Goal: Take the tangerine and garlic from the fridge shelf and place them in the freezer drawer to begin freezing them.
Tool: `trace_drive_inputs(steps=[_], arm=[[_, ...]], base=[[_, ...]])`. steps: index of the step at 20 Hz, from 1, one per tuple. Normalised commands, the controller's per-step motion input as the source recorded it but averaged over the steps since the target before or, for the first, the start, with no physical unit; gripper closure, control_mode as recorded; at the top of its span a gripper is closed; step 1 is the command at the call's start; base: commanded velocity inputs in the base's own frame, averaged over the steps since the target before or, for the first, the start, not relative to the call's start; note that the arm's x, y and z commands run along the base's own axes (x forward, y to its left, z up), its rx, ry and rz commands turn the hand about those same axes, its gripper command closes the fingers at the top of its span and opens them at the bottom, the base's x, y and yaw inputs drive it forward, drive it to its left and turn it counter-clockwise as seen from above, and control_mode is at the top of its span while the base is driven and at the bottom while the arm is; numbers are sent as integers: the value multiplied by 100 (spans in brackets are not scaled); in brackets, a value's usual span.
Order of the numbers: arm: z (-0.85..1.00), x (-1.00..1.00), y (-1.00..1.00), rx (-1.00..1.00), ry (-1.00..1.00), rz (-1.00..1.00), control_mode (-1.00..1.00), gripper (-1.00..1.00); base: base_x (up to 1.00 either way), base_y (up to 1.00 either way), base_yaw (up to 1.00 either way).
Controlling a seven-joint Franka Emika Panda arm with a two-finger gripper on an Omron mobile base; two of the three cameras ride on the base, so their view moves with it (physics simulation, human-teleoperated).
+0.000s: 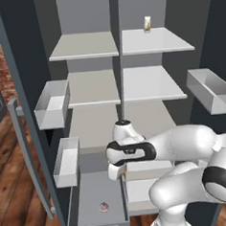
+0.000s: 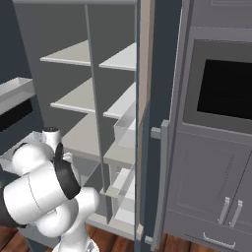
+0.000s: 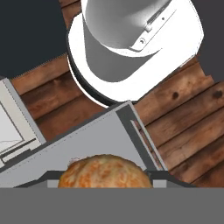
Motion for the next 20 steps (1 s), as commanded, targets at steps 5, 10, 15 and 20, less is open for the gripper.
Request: trace_drive_inputs(steps=[5,10,15,20], arm=[[-32,1,1,1,0,12,-100,100],[-34,1,0,4,0,9,-100,100],[-53,9,1,2,0,8,-100,100],[-32,17,2,1,0,6,-100,100]], base=[[0,0,0],[0,0,0],[0,0,0],[0,0,0]])
